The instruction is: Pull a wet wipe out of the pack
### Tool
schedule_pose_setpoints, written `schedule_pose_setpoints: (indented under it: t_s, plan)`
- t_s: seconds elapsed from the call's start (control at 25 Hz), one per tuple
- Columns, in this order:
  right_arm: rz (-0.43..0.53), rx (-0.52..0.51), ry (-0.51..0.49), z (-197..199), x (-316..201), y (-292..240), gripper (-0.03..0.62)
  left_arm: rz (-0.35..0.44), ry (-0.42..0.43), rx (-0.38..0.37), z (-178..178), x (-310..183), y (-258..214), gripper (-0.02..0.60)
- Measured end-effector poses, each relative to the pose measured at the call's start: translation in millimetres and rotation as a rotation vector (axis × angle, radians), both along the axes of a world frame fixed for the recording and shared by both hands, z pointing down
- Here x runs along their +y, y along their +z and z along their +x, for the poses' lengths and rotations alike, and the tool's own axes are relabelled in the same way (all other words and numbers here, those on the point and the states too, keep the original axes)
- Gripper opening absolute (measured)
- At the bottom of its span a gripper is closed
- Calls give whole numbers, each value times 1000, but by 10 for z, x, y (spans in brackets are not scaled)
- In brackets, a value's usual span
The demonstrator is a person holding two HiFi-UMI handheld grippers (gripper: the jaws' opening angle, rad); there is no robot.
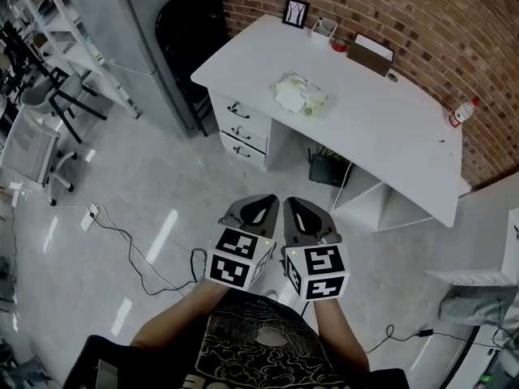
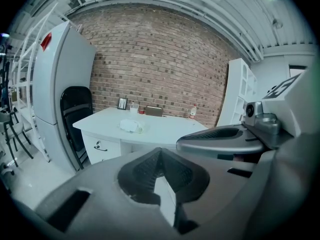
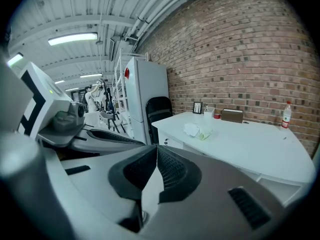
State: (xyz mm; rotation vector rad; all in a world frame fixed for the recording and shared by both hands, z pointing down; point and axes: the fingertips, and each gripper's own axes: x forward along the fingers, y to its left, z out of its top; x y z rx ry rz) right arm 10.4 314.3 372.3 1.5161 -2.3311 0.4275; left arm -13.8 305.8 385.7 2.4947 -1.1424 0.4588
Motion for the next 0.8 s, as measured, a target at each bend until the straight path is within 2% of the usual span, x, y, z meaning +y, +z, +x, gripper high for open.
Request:
schedule_pose_setpoints:
  t_s: [0.4, 0.8]
  plan:
    - [-37, 28, 83, -206, -774, -10, 18, -21, 86, 17, -198, -822, -40, 12]
    - [-41, 52, 149, -546, -1354, -66, 18, -26, 175, 35, -502, -1406, -67, 12]
